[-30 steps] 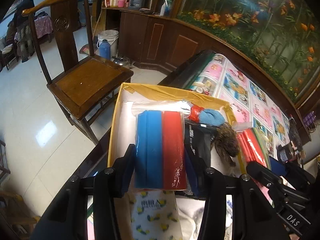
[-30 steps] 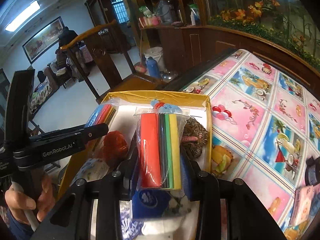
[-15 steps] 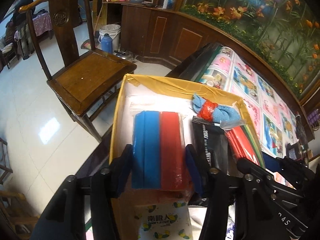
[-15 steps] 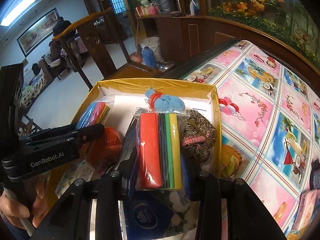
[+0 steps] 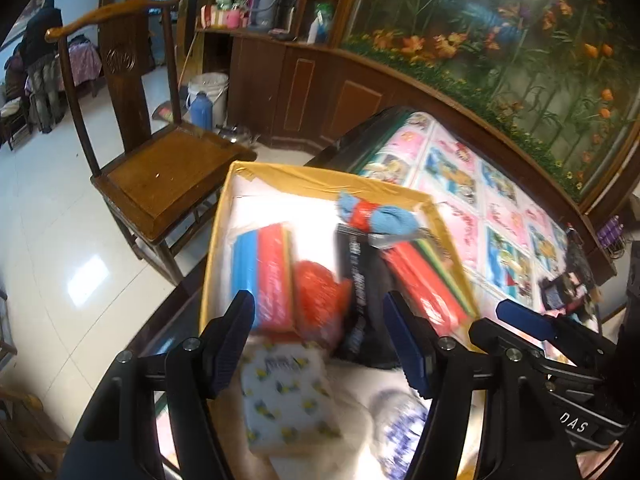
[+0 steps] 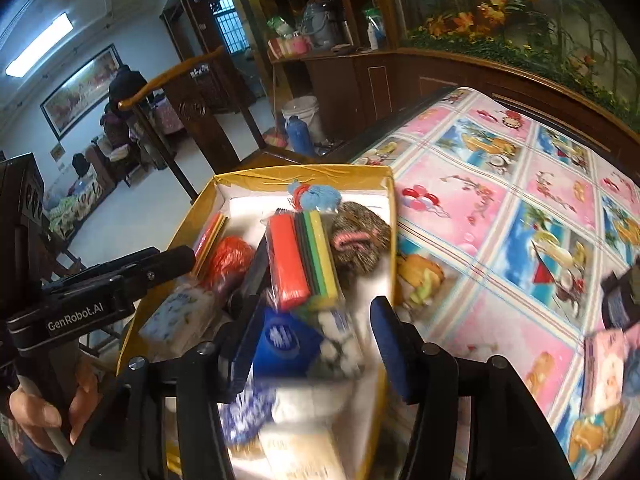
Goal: Organize soft objects
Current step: 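Move both open tools back over the table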
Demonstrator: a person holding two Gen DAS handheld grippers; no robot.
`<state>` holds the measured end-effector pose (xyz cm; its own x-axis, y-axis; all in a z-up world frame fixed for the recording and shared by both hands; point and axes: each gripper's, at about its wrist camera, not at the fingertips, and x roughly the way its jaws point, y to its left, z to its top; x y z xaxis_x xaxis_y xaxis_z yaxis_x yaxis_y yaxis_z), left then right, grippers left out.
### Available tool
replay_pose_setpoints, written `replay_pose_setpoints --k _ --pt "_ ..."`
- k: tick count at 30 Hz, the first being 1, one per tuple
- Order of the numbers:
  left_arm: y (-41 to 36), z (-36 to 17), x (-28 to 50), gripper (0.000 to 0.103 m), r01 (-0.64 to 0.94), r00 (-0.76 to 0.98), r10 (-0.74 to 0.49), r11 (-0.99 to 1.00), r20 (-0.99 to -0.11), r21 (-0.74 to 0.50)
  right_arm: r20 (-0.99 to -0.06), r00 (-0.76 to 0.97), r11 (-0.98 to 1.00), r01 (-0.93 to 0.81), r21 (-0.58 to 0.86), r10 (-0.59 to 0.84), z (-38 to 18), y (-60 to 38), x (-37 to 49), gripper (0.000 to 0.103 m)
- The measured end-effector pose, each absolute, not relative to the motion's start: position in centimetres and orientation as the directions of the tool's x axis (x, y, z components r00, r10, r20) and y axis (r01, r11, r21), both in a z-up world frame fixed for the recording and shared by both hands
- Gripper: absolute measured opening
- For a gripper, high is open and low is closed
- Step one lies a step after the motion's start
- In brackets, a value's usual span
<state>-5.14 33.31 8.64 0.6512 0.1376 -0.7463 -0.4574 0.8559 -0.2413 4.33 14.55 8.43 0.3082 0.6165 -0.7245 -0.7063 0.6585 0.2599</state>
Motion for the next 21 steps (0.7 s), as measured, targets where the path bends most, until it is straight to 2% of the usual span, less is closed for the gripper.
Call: replay_pose_setpoints --k 8,13,16,21 --pt "26.1 10.2 -6.2 0.066 -0.333 0.705 0.055 0.906 -0.707 -0.262 -0.685 0.367 0.71 -0.631 0.314 0.629 7.7 3.5 2.7 0.06" --pt "20.2 10.9 -5.4 0.068 -0.23 0.71 -0.004 0.944 -0.704 -0.237 -0.682 0.443 0.783 -0.531 0.323 0.582 6.5 -5.1 3.2 0.06" --pt "16.1 10.4 -5.3 0.073 -0.172 0.705 -0.039 0.959 -0.709 -0.223 -0.682 0.48 0.82 -0.459 0.341 0.552 5.7 -10.2 3.9 0.06" --pt "8.6 7.2 -4.5 0.073 -0.053 0.671 -0.109 0.98 -0.733 -0.194 -0.681 0.555 0.878 -0.299 0.373 0.479 4.4 -17.2 5.4 0.06"
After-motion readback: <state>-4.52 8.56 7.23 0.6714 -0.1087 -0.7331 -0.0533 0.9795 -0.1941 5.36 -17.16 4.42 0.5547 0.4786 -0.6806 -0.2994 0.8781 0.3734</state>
